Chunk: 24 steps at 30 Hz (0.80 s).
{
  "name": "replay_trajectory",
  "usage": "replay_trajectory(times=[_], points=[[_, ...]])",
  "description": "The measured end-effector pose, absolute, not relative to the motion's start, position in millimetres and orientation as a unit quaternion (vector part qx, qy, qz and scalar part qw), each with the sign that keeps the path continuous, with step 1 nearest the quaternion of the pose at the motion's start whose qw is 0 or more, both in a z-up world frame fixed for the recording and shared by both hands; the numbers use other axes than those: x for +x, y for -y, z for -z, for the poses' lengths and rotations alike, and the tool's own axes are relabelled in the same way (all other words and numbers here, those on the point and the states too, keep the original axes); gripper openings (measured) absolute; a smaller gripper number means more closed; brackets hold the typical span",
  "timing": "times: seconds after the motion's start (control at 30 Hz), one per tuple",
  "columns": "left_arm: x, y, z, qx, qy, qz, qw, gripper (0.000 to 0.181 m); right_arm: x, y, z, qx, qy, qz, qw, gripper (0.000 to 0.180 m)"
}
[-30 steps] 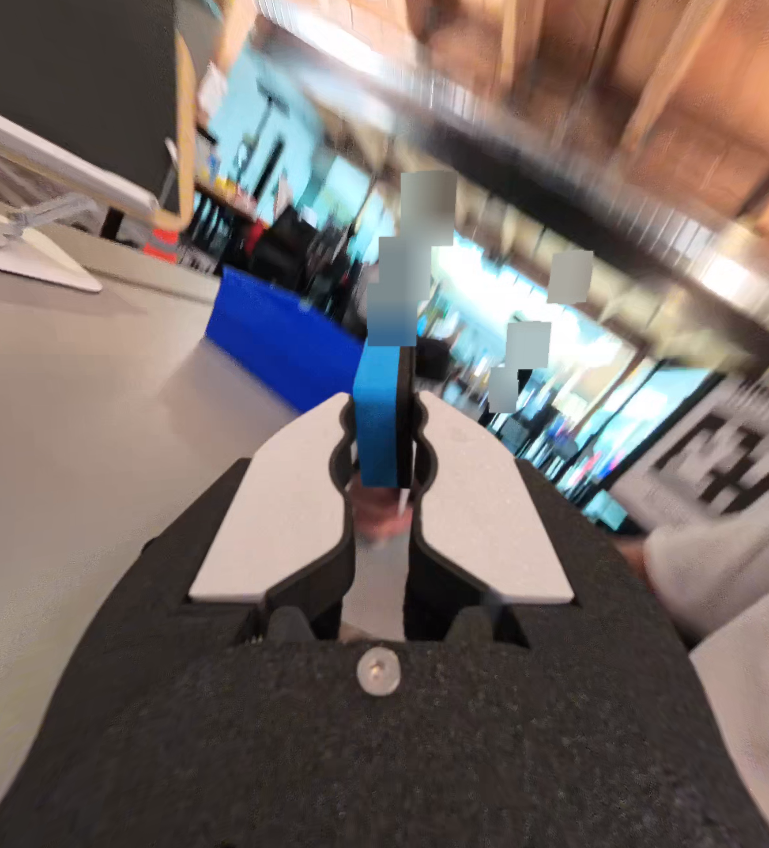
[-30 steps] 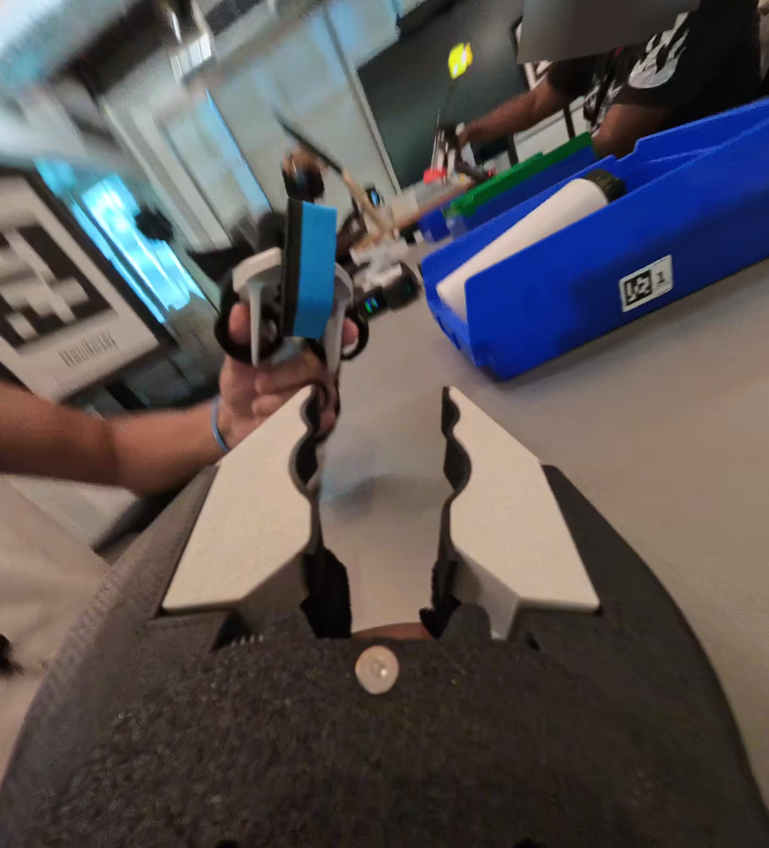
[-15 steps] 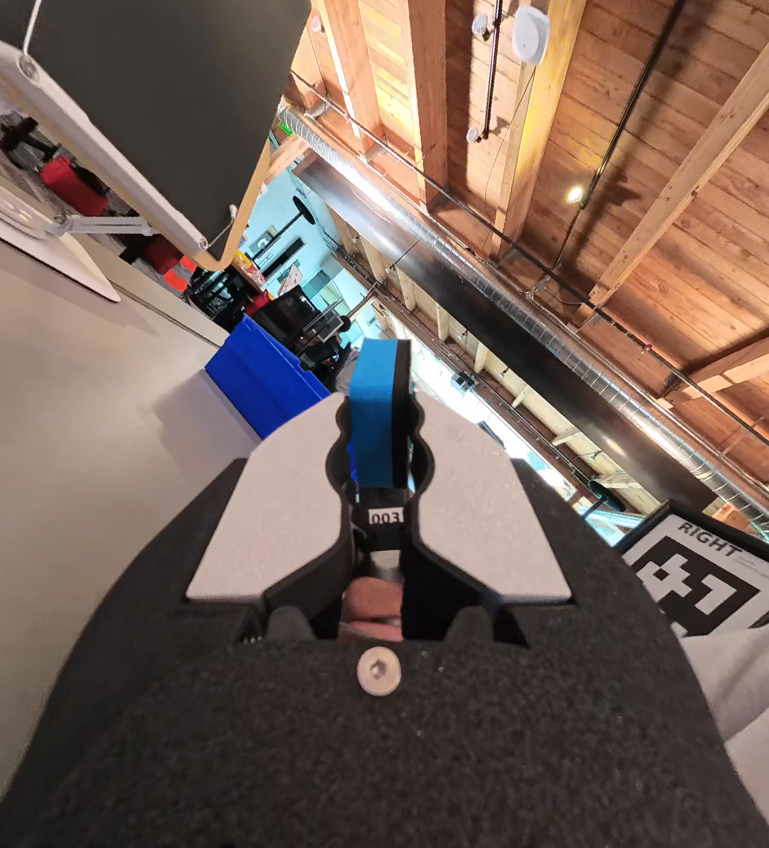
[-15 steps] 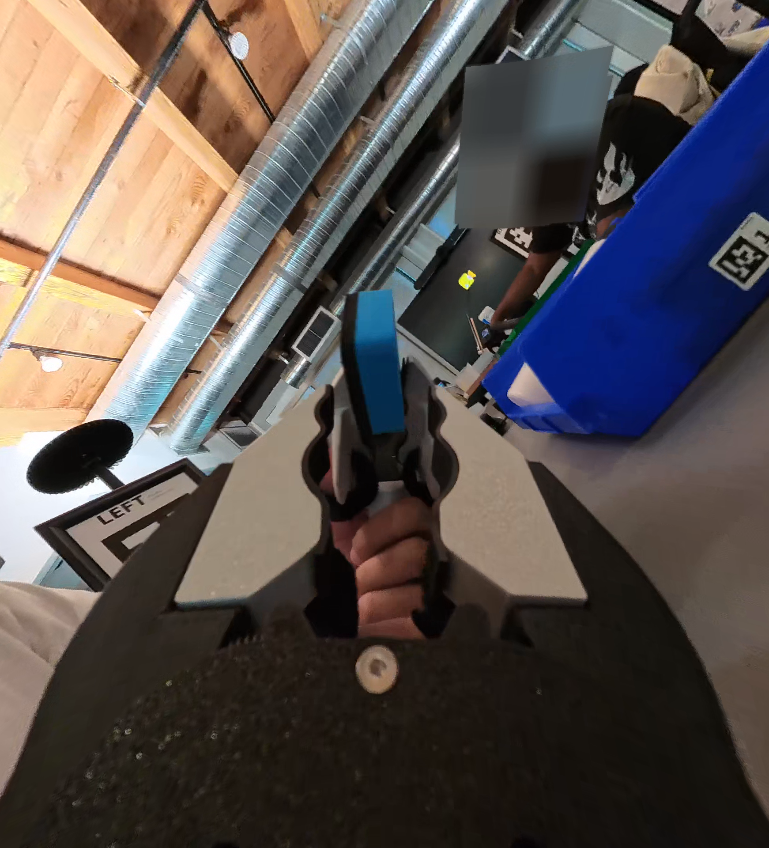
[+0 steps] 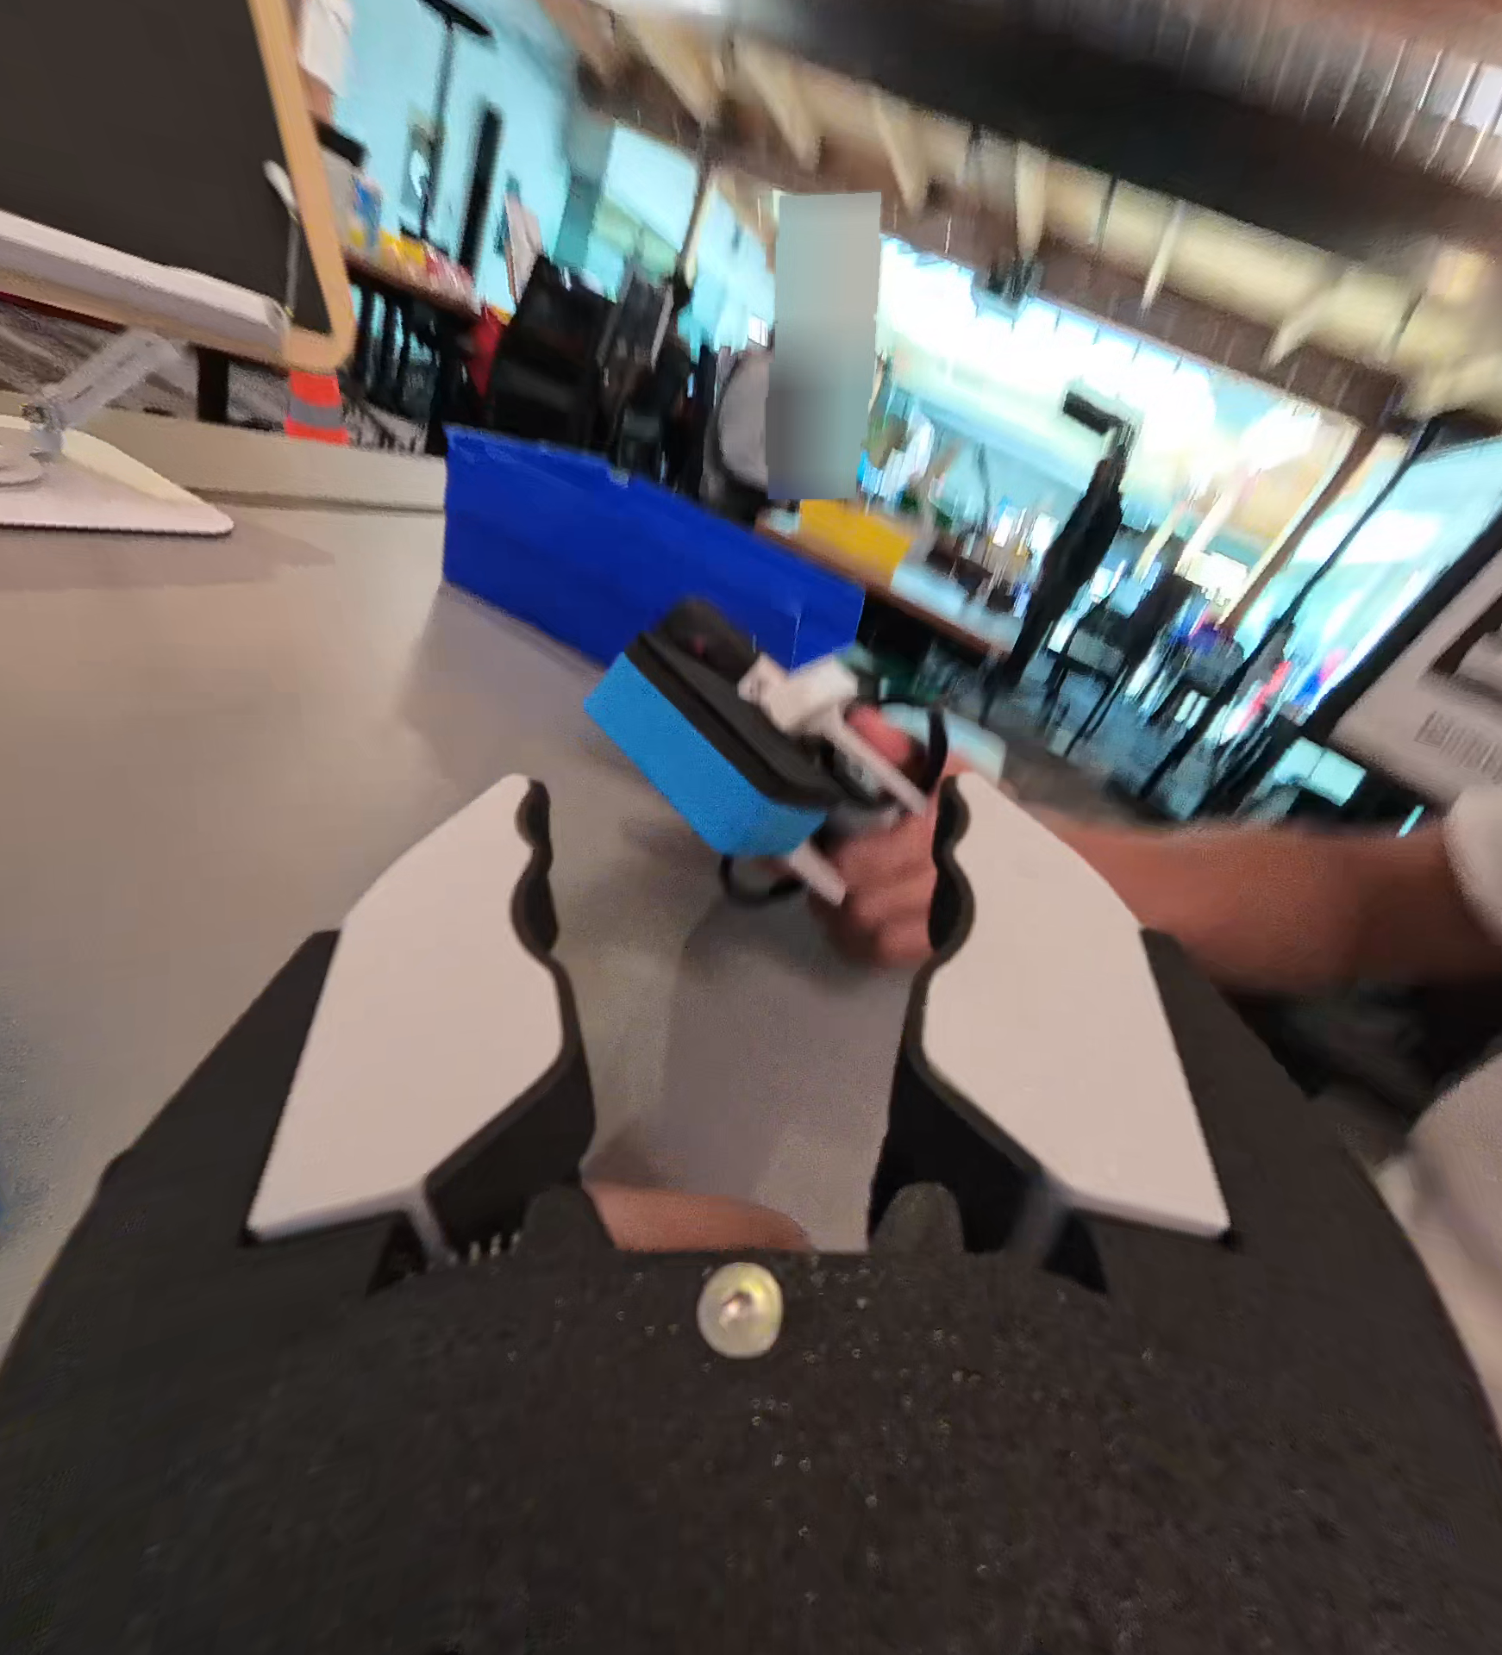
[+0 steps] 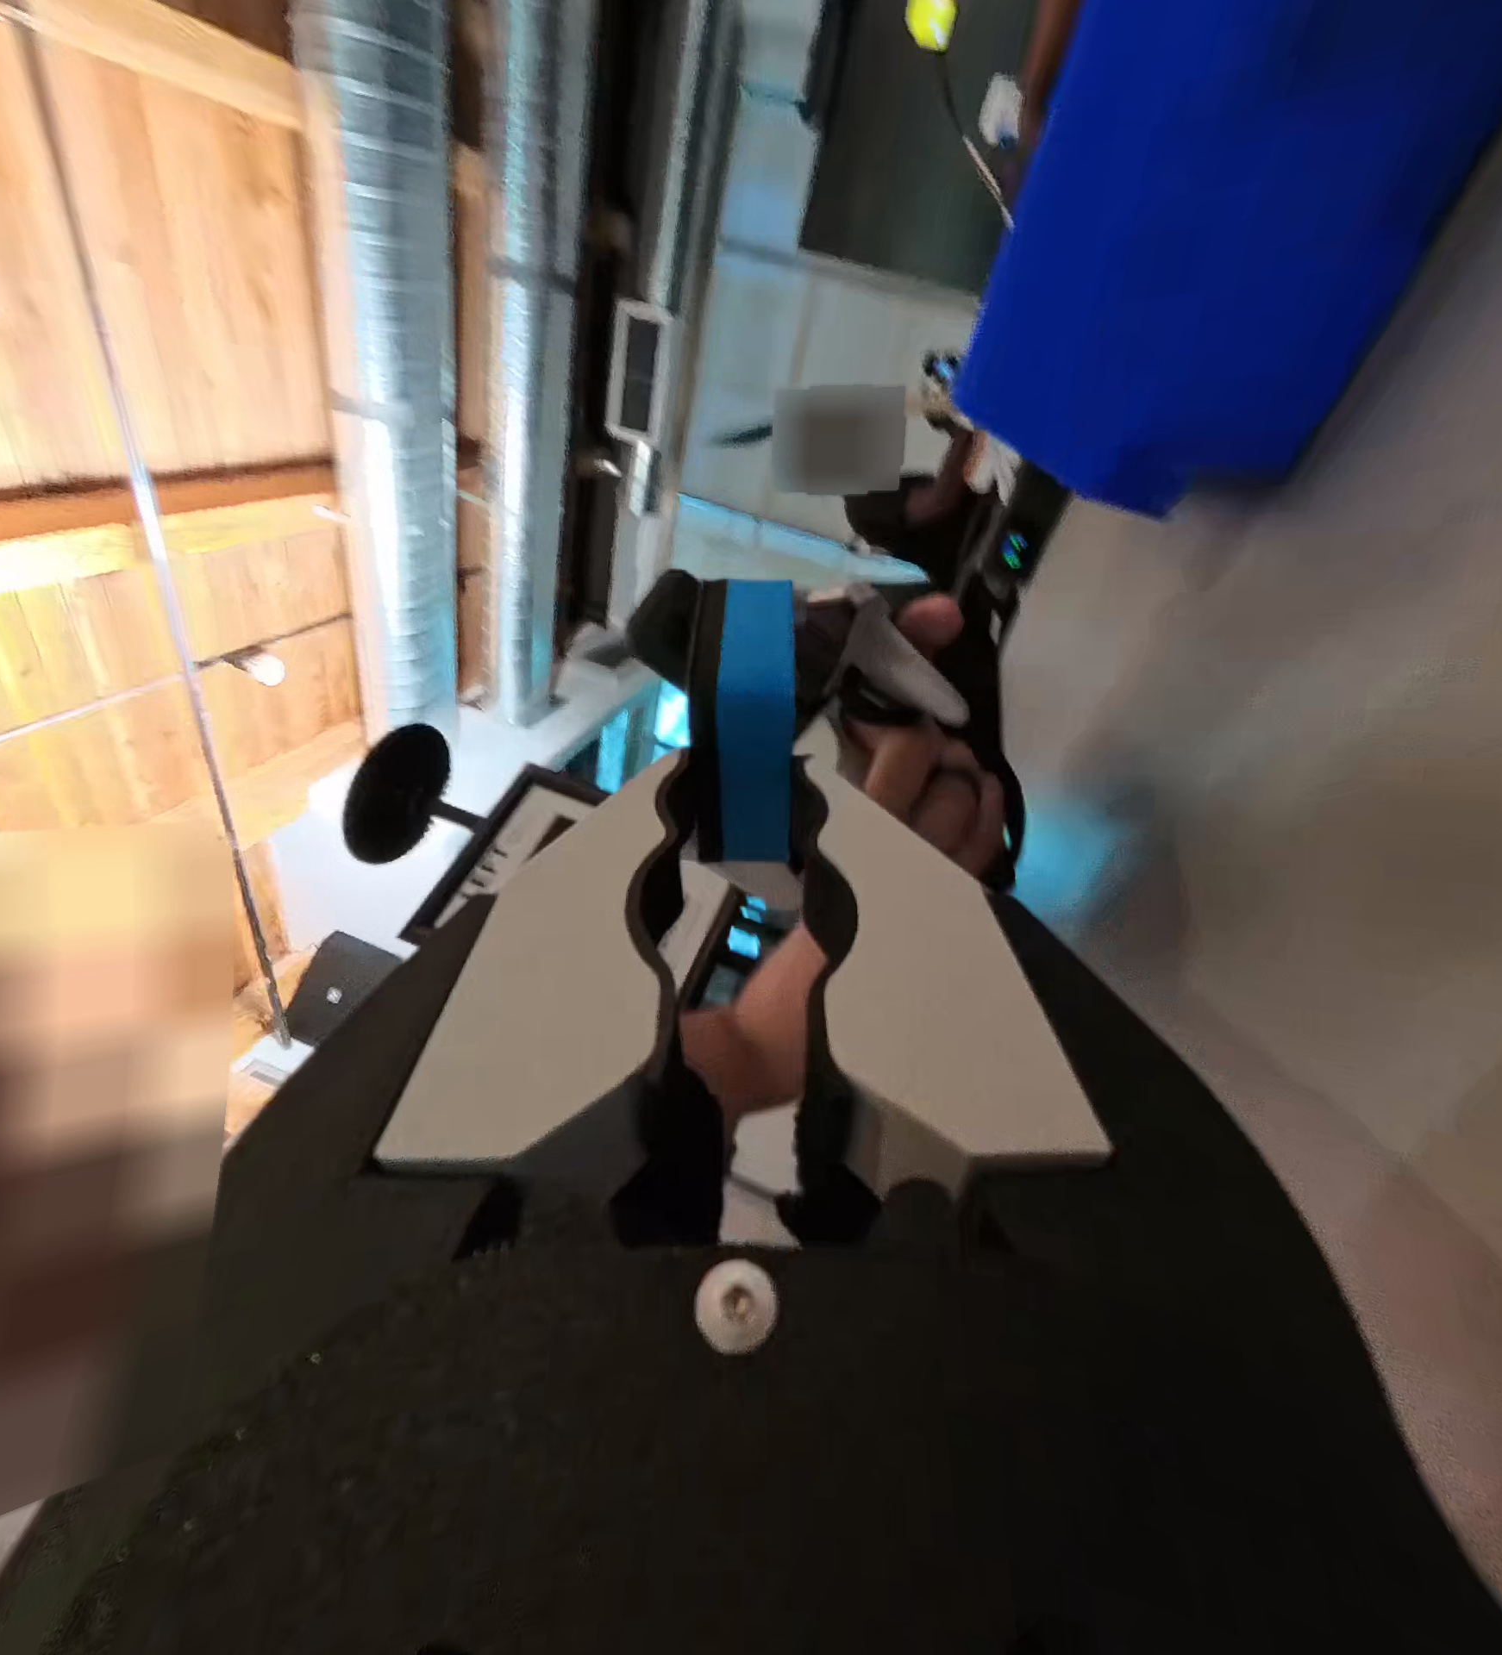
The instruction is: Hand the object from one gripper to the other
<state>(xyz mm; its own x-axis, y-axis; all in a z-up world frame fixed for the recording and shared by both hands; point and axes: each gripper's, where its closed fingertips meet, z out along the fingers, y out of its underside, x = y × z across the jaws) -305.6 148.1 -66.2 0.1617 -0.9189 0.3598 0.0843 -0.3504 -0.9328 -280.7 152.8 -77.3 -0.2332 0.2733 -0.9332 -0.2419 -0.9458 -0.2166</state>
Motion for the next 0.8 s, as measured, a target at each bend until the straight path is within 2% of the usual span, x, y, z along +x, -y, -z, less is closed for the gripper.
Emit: replay_trajectory(times=[0.13,0.27,0.37,0.43,0.6,0.7,0.8], points=[[-303.4,-133.0,90.6,-0.599,-0.448,0.468,0.471,0.085,-273.3,-127.3,107.6,-0.671,0.069,-0.737,0.038,0.02],[-286.5,-113.7,104.2,-0.588,-0.509,0.432,0.456,0.085,-272.5,-114.6,111.5,-0.671,0.078,-0.737,-0.02,0.02],[-282.2,-109.8,107.4,-0.582,-0.525,0.411,0.465,0.074,-277.1,-104.2,113.9,-0.665,0.087,-0.74,-0.048,0.02],[-282.3,-106.2,107.1,-0.574,-0.534,0.411,0.466,0.058,-279.5,-103.4,112.3,-0.658,0.084,-0.746,-0.052,0.02],[-283.2,-113.3,105.0,-0.591,-0.518,0.409,0.464,0.057,-278.1,-109.5,107.7,-0.65,0.093,-0.754,-0.02,0.022],[-286.9,-123.1,94.4,-0.611,-0.467,0.447,0.457,0.057,-277.1,-113.0,98.0,-0.636,0.13,-0.76,0.036,0.042],[-296.0,-135.3,82.2,-0.627,-0.397,0.511,0.434,0.057,-278.7,-131.5,111.1,-0.684,0.166,-0.69,0.167,0.062]])
